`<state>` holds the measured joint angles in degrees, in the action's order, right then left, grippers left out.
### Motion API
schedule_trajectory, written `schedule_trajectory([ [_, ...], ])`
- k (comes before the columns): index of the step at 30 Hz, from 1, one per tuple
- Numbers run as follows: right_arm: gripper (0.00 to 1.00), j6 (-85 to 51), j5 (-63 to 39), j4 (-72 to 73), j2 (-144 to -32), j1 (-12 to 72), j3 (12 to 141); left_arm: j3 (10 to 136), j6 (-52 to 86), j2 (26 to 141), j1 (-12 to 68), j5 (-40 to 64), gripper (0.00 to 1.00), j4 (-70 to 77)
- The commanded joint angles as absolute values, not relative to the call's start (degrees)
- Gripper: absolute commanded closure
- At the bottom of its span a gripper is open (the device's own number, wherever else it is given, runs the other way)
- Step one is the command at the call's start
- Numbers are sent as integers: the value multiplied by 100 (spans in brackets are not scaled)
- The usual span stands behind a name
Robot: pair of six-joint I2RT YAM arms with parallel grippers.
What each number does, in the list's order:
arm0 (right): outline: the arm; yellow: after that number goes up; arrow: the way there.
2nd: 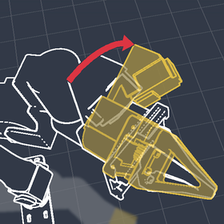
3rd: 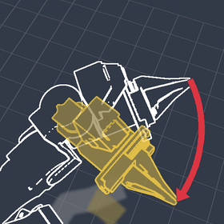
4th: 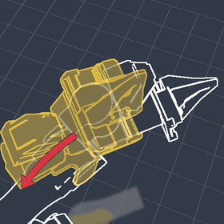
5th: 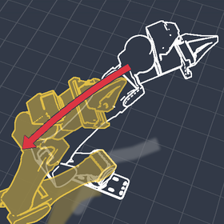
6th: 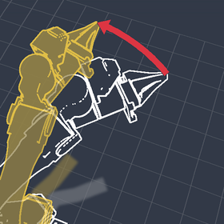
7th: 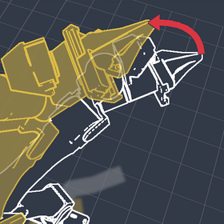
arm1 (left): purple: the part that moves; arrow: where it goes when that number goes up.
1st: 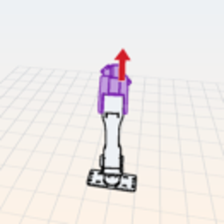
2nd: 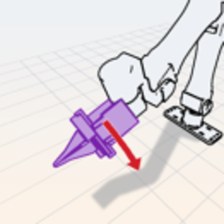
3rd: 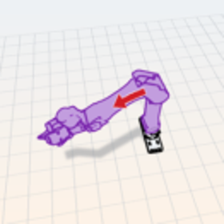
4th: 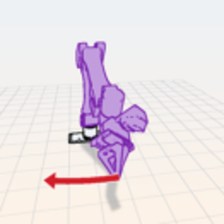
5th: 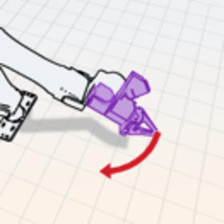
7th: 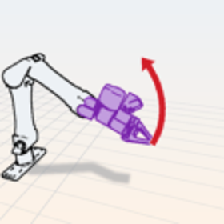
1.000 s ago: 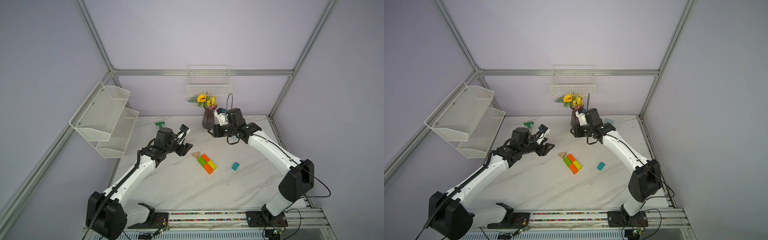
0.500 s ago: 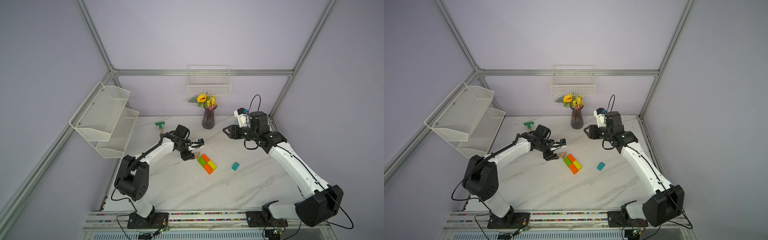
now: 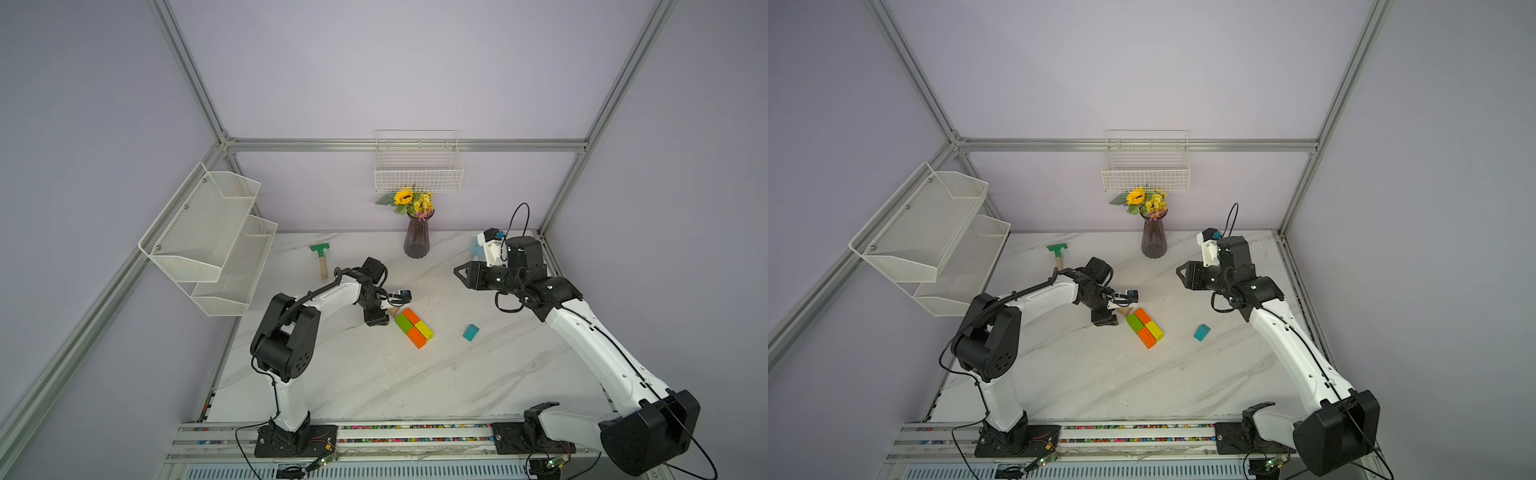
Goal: Assemble a piece of candy with building blocks
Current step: Assemble the building block at the center of the board.
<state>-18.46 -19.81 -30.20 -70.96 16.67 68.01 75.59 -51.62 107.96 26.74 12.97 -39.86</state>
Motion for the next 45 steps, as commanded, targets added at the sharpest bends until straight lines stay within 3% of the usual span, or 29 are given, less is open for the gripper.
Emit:
schedule_trajectory([
  [1,51,-1925,-1872,-2972,-6924,1628,6747,7815,-5288,10903,2672,1162,42,-3695],
  [11,51,-1916,-1890,-2993,-6953,1625,6799,7897,-5437,11105,2663,883,49,-3408],
  [45,51,-2021,-2142,-2987,-7005,1622,6557,7867,-5957,11070,2751,855,48,-3155],
])
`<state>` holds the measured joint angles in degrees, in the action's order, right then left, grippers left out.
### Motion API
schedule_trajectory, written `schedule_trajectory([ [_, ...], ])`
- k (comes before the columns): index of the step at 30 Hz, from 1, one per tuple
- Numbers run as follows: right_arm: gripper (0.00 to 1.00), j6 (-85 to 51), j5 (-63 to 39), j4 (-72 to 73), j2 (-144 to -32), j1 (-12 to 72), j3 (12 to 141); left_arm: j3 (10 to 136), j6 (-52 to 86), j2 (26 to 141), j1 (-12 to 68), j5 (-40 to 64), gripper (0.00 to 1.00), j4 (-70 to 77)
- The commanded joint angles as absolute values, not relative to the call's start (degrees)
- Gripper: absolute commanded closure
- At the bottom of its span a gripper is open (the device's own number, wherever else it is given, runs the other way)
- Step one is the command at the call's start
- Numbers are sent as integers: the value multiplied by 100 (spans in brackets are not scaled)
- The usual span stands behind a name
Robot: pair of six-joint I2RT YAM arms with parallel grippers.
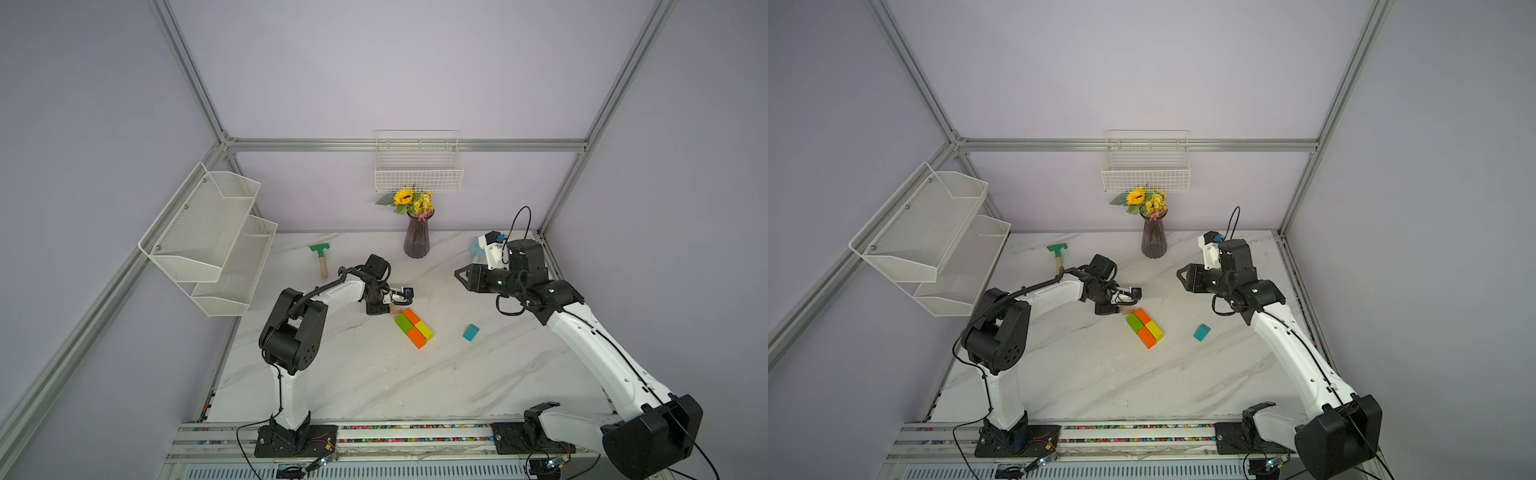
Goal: Assemble a piece of candy with building blocks
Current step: Assemble the building block at the center of the board.
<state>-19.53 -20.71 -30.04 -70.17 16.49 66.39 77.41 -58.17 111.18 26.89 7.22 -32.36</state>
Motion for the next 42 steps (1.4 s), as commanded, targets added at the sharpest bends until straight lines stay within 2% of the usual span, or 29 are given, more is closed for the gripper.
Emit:
schedule_trajectory([
  [1,51,-2015,-2135,-2988,-6996,1621,6541,7882,-5959,11071,2768,870,48,-3155],
  [20,51,-2029,-2100,-3067,-6863,1622,6374,7821,-5896,11170,2968,782,52,-3155],
  [21,51,-2028,-2109,-3066,-6876,1624,6386,7820,-5899,11167,2973,766,55,-3172],
  [25,51,-2027,-2149,-3045,-6891,1622,6381,7794,-5887,11154,2971,669,58,-3204],
  [29,51,-2039,-2164,-3048,-6904,1618,6389,7848,-5873,11190,2975,624,72,-3322],
  [42,51,-2052,-2240,-3028,-6968,1619,6398,8009,-5481,11206,2979,650,84,-3791],
])
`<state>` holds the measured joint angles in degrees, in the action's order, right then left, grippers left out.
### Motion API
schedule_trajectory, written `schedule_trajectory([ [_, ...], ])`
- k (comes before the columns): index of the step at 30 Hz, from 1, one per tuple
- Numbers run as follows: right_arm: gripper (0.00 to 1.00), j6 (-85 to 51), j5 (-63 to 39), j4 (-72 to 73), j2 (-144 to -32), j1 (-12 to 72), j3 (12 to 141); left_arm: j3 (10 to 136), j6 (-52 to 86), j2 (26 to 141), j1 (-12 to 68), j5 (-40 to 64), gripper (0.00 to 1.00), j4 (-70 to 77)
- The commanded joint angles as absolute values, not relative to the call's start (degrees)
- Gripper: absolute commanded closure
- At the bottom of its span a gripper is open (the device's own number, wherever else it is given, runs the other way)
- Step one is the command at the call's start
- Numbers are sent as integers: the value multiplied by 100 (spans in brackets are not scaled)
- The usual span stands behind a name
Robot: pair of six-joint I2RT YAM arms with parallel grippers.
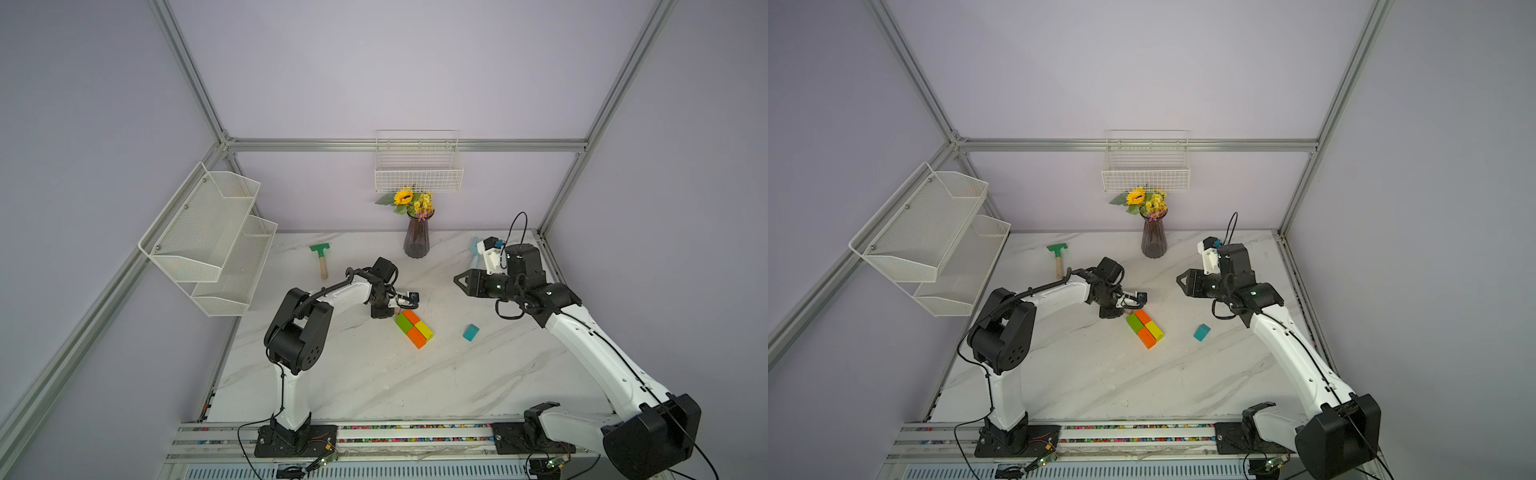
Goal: Assemble a piece of candy with building blocks
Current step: Assemble the building block at the center of the board.
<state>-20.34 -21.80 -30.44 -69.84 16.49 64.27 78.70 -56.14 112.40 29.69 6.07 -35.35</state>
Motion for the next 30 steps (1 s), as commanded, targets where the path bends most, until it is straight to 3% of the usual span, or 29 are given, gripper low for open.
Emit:
schedule_trajectory([
  [1,51,-2056,-2253,-3025,-6978,1620,6400,8000,-5459,11193,2981,651,84,-3817],
  [30,51,-2109,-2489,-2988,-7058,1624,6346,8117,-5176,11143,3089,661,85,-4071],
])
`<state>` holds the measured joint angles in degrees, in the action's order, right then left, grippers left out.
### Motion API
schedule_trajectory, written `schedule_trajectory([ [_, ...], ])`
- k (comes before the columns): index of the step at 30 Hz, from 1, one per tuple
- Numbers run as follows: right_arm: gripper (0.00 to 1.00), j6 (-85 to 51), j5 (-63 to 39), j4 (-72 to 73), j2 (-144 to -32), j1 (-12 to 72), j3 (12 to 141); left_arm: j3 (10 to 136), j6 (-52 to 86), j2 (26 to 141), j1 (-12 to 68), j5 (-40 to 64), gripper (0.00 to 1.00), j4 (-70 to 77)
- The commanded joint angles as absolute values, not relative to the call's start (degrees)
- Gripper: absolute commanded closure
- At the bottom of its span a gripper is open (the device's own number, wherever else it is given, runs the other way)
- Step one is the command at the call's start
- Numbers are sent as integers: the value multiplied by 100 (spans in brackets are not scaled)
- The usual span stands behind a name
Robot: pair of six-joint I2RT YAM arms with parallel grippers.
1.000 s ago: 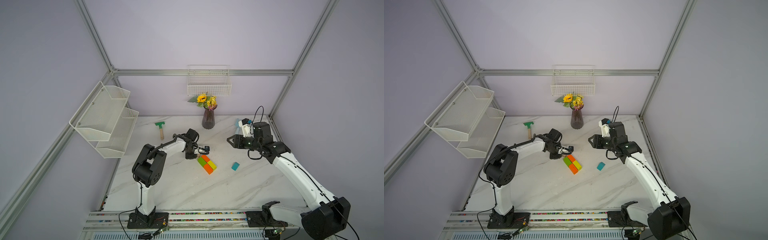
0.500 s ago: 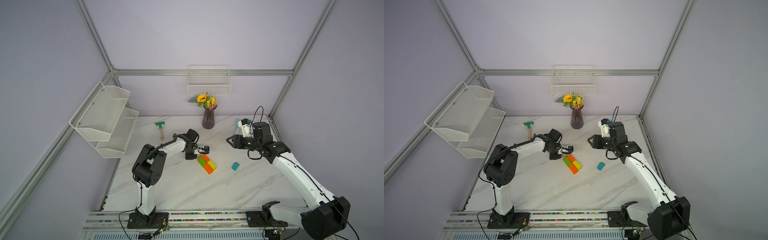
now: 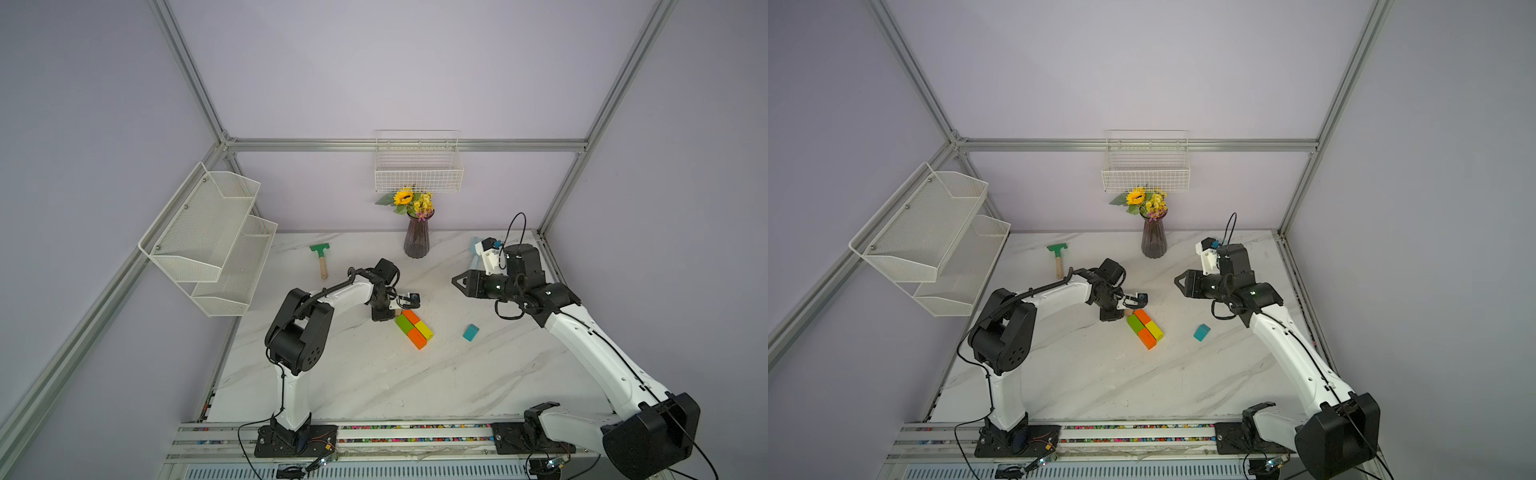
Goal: Assemble a piece of candy with building blocks
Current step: Assemble the building block at the center of the board.
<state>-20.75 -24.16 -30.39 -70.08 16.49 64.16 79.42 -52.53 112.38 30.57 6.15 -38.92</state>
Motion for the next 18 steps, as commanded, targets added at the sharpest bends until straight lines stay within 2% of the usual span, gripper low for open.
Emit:
schedule_trajectory([
  [1,51,-2109,-2504,-2990,-7058,1622,6346,8135,-5172,11166,3094,644,85,-4078],
  [7,51,-2116,-2533,-2988,-7058,1618,6338,8302,-4928,11363,3094,394,86,-4046],
  [18,51,-2109,-2562,-3065,-7058,1625,6383,8361,-4671,11454,3094,527,86,-4021],
])
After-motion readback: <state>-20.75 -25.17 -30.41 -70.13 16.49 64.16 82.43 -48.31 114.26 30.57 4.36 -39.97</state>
